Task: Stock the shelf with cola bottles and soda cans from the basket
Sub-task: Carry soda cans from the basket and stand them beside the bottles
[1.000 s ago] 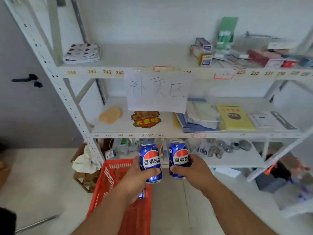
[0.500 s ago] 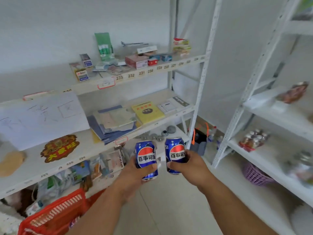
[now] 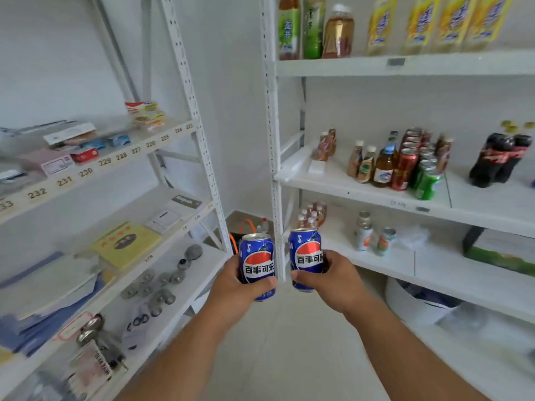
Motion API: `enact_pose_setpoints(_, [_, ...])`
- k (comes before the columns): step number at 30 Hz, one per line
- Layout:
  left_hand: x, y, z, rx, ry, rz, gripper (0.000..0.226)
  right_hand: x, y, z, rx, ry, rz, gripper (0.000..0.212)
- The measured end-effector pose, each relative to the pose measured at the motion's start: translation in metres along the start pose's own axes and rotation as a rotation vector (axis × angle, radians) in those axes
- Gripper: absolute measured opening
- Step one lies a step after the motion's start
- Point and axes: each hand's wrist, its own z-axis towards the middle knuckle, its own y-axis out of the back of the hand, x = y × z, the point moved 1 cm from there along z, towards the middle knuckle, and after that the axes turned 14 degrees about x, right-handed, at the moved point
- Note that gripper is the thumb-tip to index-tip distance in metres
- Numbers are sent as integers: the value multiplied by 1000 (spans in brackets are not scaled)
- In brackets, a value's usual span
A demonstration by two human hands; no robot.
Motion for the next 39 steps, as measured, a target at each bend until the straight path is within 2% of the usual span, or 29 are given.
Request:
enact_pose_setpoints(3, [-14, -26, 21, 94, -35, 24, 59, -5, 29, -20, -145, -27, 12, 49])
enact_pose_setpoints(8, [-35, -76, 47, 245, -95, 55, 56, -14, 70, -58, -352, -53, -5, 51])
enact_pose_setpoints(15, [-62, -150, 70, 401, -140, 81, 60, -26, 125, -105, -547, -85, 20, 55])
enact_pose_setpoints(22, [-93, -254, 98, 513, -157, 150, 59, -54, 211, -147, -718, -99, 75, 59])
enact_pose_setpoints(28, [-113, -362, 129, 544, -188, 204, 60, -83, 307, -170, -753, -80, 80, 53])
enact_pose_setpoints(34, [-132, -458, 150, 545, -188, 186, 48, -107, 392, -185, -739, -96, 56, 52])
enact_pose_setpoints(39, [-139, -511, 177, 534, -166, 229, 55, -126, 444, -191, -767, -129, 61, 55])
